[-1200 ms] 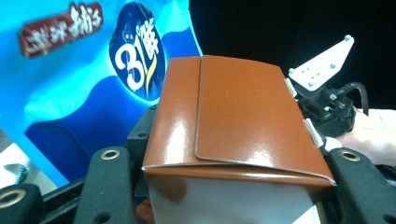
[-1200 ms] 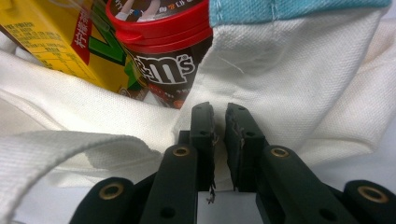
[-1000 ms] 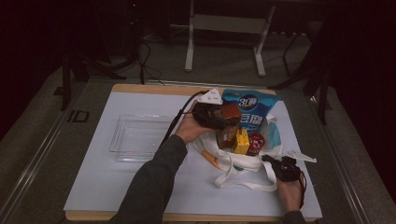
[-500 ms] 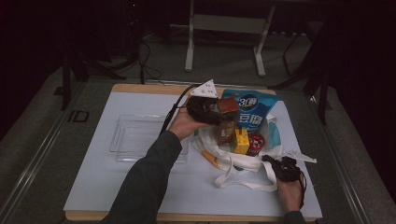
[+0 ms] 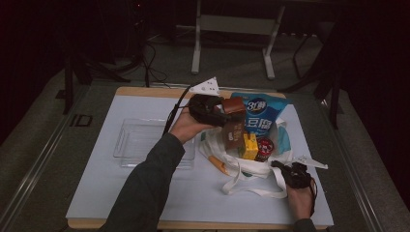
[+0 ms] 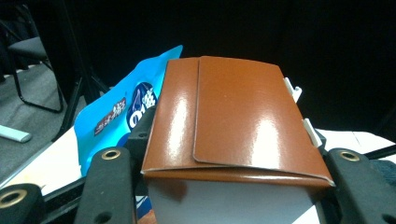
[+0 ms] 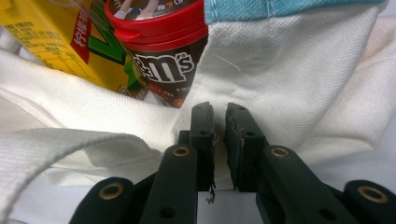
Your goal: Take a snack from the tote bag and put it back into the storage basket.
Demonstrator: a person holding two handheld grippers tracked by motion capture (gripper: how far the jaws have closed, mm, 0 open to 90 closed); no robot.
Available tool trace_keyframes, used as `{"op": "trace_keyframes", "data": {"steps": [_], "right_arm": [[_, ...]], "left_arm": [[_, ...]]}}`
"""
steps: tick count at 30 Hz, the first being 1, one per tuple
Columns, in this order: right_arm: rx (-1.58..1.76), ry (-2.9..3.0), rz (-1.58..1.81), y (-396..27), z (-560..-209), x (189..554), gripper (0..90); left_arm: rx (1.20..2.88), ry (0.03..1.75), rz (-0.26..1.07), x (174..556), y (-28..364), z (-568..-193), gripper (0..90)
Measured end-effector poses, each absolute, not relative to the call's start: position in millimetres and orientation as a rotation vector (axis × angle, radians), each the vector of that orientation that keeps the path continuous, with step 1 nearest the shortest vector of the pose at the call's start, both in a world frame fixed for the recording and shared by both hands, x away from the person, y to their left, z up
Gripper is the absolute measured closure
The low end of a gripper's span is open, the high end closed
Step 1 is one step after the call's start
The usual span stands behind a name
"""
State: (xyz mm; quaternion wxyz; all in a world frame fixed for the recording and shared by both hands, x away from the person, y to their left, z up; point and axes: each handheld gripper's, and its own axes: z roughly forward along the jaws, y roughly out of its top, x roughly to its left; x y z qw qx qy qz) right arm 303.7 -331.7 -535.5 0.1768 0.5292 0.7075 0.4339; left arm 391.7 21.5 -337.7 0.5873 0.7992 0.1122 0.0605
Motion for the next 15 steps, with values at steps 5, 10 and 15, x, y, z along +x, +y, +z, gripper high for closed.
{"op": "trace_keyframes", "data": {"steps": [5, 10, 15], "right_arm": [[1.499, 2.002, 1.231, -332, -536, 304, 81.5], [1.504, 2.001, 1.233, -332, -536, 304, 81.5], [1.503, 2.000, 1.231, -332, -536, 304, 81.5]], "left_arm": [[1.862, 0.264, 0.134, 391, 26, -333, 43.5], [1.849, 0.266, 0.124, 390, 31, -329, 43.5], [1.842, 0.271, 0.130, 389, 39, -325, 43.4]]}}
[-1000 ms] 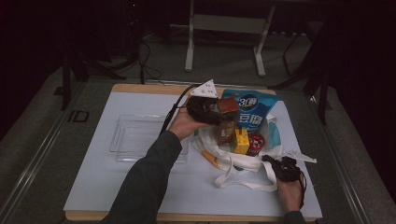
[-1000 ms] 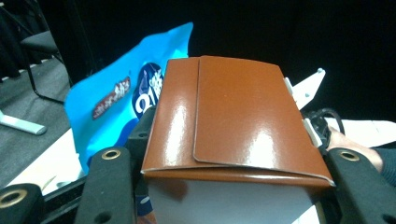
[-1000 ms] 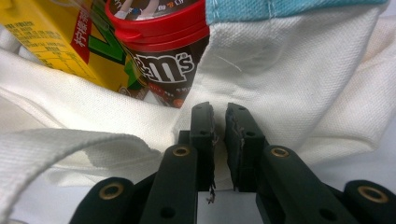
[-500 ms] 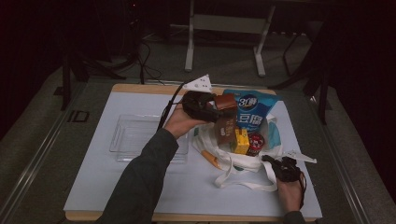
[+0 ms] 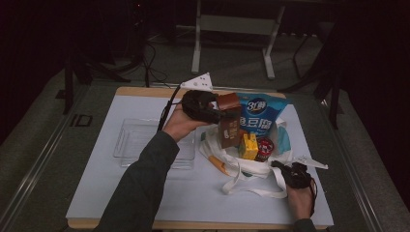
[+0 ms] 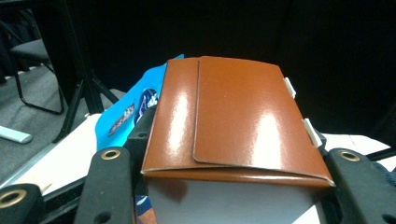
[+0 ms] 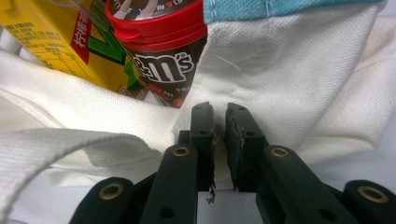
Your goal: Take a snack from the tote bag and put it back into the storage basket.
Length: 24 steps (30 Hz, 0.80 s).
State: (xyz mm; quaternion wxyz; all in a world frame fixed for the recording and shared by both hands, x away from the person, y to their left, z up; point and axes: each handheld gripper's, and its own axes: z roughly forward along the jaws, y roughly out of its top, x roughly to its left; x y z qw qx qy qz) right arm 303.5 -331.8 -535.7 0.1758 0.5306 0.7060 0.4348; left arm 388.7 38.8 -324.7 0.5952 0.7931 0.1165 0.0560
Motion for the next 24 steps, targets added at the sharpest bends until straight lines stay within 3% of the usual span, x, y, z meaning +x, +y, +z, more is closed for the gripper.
{"op": "trace_keyframes", "data": {"steps": [24], "right_arm": [[1.510, 1.997, 1.235, -332, -536, 303, 81.5]], "left_arm": [[1.835, 0.271, 0.146, 385, 63, -322, 43.5]]}}
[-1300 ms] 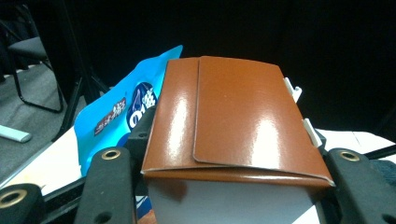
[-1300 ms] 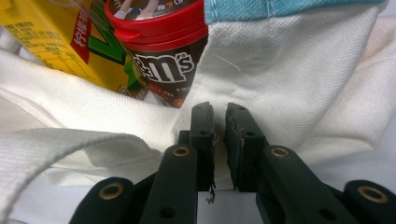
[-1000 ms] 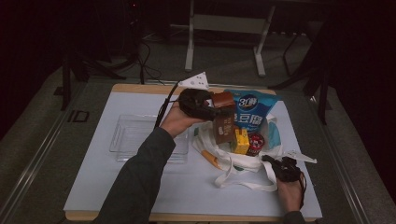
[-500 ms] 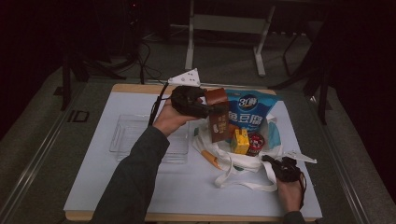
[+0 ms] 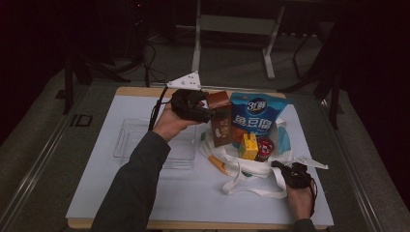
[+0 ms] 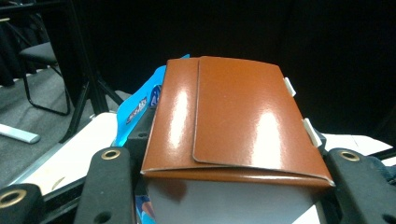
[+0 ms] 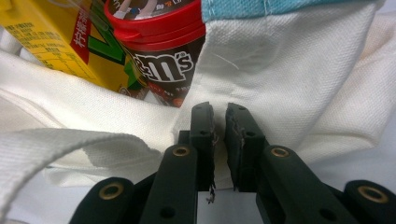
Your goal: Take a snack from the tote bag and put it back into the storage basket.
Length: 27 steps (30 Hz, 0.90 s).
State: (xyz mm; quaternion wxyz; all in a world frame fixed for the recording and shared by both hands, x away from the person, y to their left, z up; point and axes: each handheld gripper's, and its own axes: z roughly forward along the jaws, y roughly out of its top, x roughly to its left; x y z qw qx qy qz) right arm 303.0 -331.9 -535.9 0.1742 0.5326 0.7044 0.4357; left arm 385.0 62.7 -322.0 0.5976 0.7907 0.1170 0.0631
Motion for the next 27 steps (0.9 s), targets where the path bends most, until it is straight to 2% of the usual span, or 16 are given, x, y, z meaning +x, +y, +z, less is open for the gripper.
{"op": "trace_keyframes", "data": {"steps": [27], "right_arm": [[1.511, 1.996, 1.237, -332, -536, 303, 81.5]], "left_arm": [[1.867, 0.281, 0.163, 381, 92, -324, 43.4]]}}
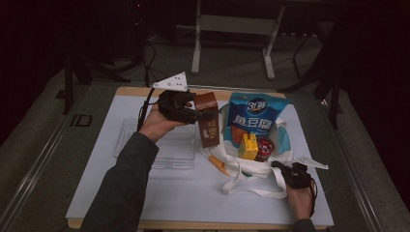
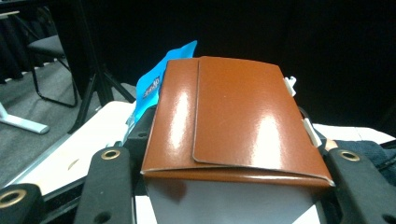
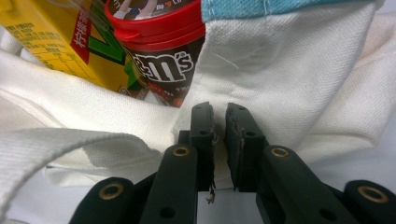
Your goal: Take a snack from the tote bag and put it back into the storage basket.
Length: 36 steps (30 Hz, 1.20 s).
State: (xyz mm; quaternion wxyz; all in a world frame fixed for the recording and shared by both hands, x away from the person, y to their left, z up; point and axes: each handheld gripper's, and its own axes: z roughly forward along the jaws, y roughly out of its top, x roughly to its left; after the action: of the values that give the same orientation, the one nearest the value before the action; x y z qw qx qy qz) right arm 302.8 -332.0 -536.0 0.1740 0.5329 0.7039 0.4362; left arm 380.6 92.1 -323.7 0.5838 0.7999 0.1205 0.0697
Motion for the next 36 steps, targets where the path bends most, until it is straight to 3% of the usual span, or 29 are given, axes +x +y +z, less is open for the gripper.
{"op": "trace_keyframes", "data": {"steps": [36], "right_arm": [[1.509, 1.994, 1.236, -332, -536, 303, 81.4]], "left_arm": [[1.931, 0.324, 0.164, 380, 134, -337, 43.4]]}}
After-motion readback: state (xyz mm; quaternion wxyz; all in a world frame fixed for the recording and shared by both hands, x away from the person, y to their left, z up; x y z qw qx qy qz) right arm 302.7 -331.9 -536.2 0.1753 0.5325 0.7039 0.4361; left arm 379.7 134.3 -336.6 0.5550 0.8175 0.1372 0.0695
